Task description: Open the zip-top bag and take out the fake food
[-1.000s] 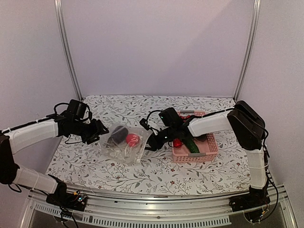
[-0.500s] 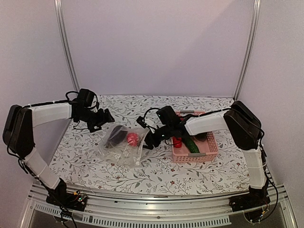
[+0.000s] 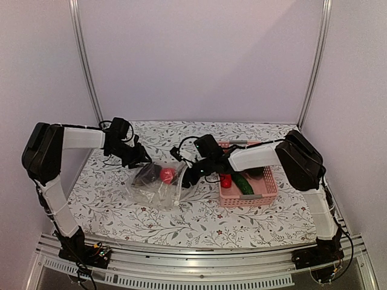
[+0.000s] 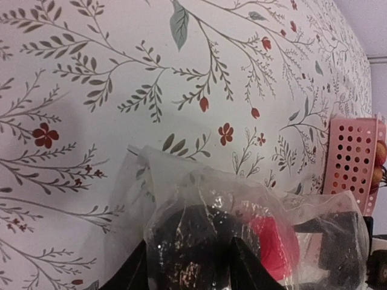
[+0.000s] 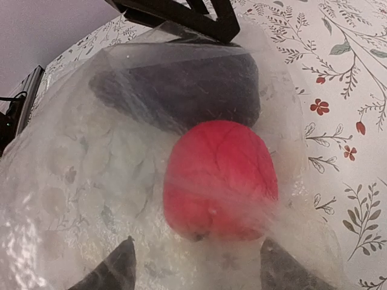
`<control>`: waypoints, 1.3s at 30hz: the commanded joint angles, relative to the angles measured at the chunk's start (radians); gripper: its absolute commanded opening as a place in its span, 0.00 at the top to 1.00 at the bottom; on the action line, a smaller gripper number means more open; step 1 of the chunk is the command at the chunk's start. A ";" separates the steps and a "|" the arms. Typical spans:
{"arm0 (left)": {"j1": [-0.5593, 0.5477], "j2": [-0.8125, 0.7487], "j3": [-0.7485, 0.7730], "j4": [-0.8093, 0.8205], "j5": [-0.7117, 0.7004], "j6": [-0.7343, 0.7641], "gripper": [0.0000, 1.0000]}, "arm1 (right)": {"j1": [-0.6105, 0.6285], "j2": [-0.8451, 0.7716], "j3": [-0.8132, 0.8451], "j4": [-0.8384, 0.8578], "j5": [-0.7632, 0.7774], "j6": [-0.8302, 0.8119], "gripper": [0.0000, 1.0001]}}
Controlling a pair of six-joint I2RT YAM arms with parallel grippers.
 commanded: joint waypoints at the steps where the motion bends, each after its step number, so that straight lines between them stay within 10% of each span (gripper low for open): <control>1: -0.026 0.054 0.013 -0.019 0.037 0.044 0.65 | 0.005 0.044 0.028 -0.014 0.000 -0.016 0.30; 13: -0.076 0.044 -0.045 0.014 0.088 0.017 0.86 | 0.002 0.086 0.062 -0.014 -0.012 -0.012 0.28; 19: -0.078 0.031 -0.056 0.014 0.071 -0.003 0.99 | 0.001 0.080 0.042 -0.041 -0.029 -0.015 0.45; 39: -0.023 -0.032 -0.082 -0.011 -0.056 -0.047 1.00 | 0.001 -0.350 -0.260 -0.094 -0.009 -0.022 0.63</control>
